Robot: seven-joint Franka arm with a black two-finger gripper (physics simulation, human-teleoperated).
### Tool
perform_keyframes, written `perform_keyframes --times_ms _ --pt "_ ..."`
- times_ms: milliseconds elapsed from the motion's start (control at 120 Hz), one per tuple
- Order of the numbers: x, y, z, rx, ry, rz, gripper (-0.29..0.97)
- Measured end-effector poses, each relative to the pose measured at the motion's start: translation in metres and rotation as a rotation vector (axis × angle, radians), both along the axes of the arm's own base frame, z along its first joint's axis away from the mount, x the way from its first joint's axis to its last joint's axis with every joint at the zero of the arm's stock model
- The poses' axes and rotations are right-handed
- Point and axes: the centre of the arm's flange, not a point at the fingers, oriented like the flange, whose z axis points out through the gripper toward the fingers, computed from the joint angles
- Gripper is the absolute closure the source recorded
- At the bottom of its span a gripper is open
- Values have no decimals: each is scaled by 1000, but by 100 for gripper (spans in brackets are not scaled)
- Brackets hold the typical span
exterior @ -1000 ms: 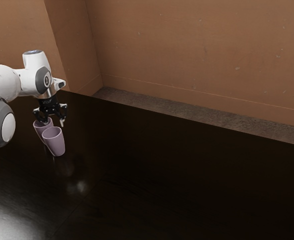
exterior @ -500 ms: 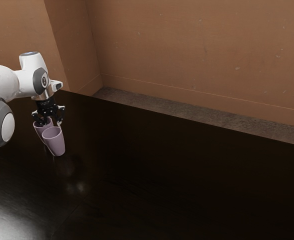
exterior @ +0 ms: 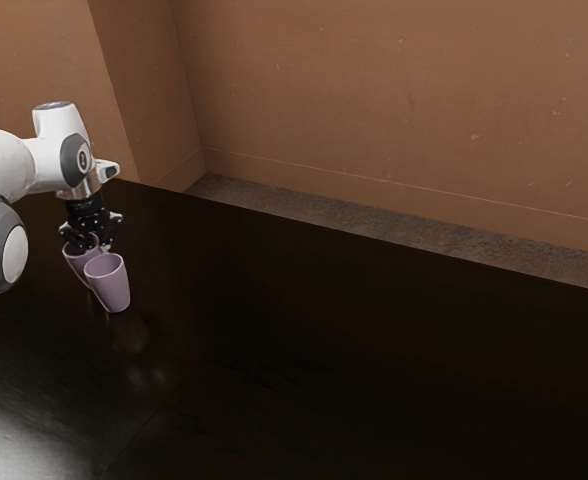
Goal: Place the left cup onto the right cup
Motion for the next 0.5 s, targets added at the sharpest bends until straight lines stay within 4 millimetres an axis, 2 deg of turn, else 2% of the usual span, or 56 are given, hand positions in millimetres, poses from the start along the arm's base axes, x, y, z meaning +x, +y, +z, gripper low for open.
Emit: perform_keyframes --times_ms 500 --pt "1 -1 3 0 2 -3 77"
